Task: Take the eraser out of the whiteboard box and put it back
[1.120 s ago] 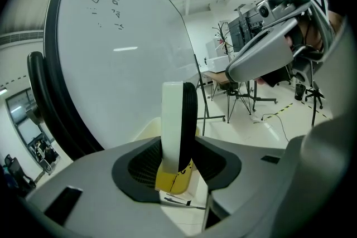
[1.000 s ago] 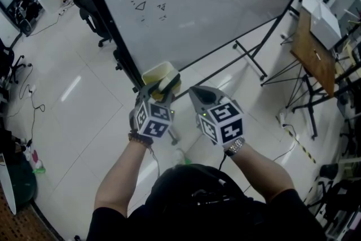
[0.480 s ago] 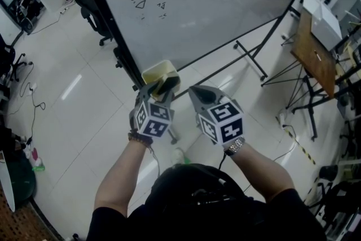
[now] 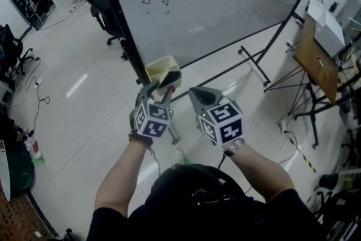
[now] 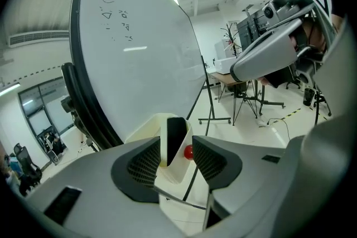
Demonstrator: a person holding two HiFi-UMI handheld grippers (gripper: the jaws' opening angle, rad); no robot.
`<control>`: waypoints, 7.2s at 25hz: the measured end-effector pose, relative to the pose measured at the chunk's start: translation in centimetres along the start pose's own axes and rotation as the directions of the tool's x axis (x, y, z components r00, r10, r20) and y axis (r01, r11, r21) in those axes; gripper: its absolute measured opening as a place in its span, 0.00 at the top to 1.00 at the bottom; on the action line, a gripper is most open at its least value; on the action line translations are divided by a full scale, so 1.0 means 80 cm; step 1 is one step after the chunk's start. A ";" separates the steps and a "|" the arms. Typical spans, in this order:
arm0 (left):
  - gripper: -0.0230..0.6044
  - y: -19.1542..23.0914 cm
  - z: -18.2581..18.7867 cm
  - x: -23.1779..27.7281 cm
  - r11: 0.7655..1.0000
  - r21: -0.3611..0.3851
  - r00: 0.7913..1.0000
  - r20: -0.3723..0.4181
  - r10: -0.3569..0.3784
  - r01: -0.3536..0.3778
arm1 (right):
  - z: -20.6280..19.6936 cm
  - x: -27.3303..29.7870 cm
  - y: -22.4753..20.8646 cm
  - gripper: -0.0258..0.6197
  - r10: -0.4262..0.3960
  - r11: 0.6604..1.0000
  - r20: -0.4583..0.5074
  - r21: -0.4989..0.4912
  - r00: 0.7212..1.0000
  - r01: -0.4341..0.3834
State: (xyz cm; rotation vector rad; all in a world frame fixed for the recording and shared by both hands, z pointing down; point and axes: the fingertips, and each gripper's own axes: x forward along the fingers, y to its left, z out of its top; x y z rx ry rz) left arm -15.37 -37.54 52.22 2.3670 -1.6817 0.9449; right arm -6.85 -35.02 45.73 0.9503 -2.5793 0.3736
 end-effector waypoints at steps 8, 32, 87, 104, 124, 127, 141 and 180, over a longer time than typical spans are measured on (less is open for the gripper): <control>0.68 -0.021 0.001 -0.046 0.997 -0.034 0.998 0.013 0.063 -0.062 | -0.011 -0.042 0.022 0.92 0.037 0.999 0.021 -0.016 0.999 -0.037; 0.73 -0.136 -0.005 -0.194 0.982 -0.106 0.985 0.057 0.163 -0.156 | -0.066 -0.191 0.094 0.92 0.117 0.992 0.056 -0.059 0.992 -0.114; 0.96 -0.182 -0.042 -0.398 0.971 -0.237 0.970 0.242 0.031 0.028 | -0.105 -0.273 0.261 0.92 0.005 0.999 0.075 -0.037 0.997 -0.002; 0.96 -0.176 -0.051 -0.404 0.974 -0.221 0.965 0.260 0.011 0.049 | -0.104 -0.269 0.276 0.92 -0.016 0.999 0.076 -0.044 0.997 0.019; 0.96 -0.162 -0.060 -0.385 0.972 -0.226 0.971 0.240 -0.004 0.060 | -0.096 -0.244 0.269 0.92 -0.007 0.999 0.082 -0.053 0.997 0.011; 0.96 -0.161 -0.060 -0.381 0.972 -0.225 0.970 0.241 -0.008 0.064 | -0.095 -0.241 0.266 0.92 -0.010 0.999 0.086 -0.048 0.996 0.014; 0.96 -0.168 -0.054 -0.362 0.971 -0.219 0.969 0.244 -0.041 0.097 | -0.096 -0.237 0.245 0.92 -0.035 0.999 0.092 -0.021 0.995 0.037; 0.96 -0.171 -0.049 -0.363 0.971 -0.225 0.970 0.242 -0.029 0.086 | -0.091 -0.242 0.247 0.93 -0.013 0.999 0.107 -0.050 0.994 0.019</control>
